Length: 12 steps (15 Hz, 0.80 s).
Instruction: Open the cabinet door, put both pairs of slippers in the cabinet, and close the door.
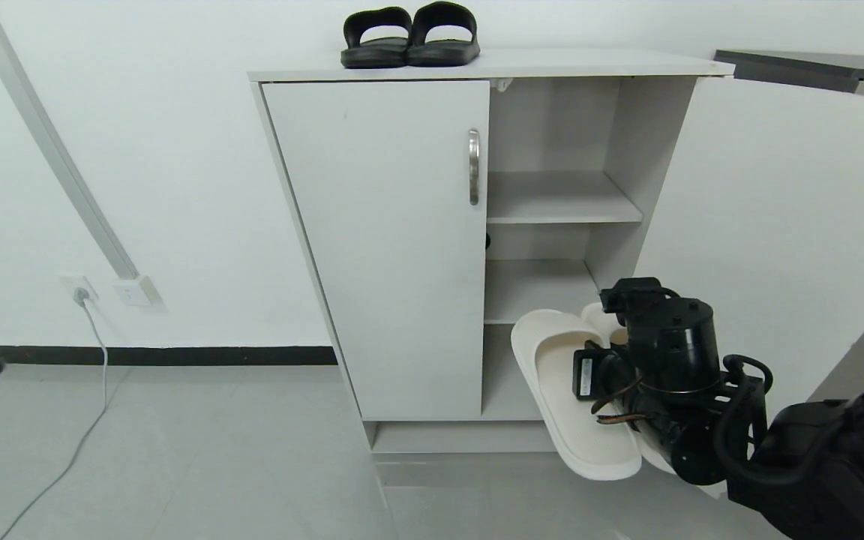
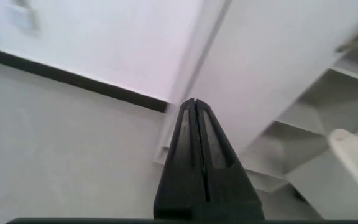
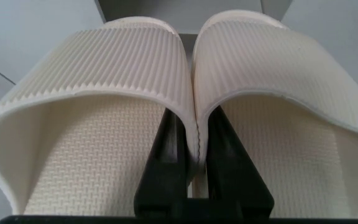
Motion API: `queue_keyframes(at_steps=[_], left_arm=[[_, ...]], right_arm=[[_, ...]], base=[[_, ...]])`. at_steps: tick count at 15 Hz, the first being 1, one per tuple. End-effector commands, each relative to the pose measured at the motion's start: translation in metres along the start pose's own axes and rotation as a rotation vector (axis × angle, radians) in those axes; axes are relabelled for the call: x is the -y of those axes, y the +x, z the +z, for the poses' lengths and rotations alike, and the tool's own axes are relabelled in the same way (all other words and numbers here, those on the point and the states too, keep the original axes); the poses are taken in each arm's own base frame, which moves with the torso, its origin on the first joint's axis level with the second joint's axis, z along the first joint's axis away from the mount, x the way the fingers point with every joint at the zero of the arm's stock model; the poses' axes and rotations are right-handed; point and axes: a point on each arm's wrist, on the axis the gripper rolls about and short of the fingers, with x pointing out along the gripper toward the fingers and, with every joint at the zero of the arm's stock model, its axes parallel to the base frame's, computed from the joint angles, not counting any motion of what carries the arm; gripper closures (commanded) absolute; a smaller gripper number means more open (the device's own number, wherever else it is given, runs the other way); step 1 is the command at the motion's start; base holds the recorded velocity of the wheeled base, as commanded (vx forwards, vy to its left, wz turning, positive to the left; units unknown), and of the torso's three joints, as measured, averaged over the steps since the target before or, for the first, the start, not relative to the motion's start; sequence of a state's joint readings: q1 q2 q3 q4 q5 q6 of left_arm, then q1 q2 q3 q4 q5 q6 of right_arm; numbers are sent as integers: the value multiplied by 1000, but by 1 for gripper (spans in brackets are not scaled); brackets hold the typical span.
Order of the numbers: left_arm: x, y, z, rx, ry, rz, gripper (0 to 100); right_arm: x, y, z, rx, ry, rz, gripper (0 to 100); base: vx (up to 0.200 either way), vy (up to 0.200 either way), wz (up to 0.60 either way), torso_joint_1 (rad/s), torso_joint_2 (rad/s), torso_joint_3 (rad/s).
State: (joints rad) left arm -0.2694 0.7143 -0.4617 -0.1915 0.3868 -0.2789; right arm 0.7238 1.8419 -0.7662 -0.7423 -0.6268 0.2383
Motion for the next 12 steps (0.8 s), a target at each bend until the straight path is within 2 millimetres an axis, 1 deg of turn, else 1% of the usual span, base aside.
queue_keyframes(at_steps=[1, 2, 4, 7, 8, 10, 12], left_arm=[[-36, -51, -42, 99, 31, 192, 100], [-43, -58, -60, 103, 70, 238, 100], [-52, -69, -89, 136, 79, 278, 100], [-63, -74, -130, 119, 108, 324, 100], [-63, -76, -132, 136, 114, 258, 100], [-60, -76, -133, 133, 124, 156, 100], [-57, -75, -139, 48, 154, -45, 100]], right_arm=[[-1, 2, -3, -7, -6, -2, 100], [-1, 2, -2, -6, -7, -4, 100], [0, 0, -2, -1, -28, -20, 100], [0, 1, -3, -2, -34, -29, 100], [0, 1, -3, -3, -35, -31, 100], [0, 1, -3, -2, -36, -28, 100], [1, 0, -4, -5, -39, -28, 100]], base=[[0, 0, 0, 0, 0, 0], [0, 0, 0, 0, 0, 0], [0, 0, 0, 0, 0, 0], [0, 0, 0, 0, 0, 0], [0, 0, 0, 0, 0, 0], [0, 0, 0, 0, 0, 0], [0, 0, 0, 0, 0, 0]])
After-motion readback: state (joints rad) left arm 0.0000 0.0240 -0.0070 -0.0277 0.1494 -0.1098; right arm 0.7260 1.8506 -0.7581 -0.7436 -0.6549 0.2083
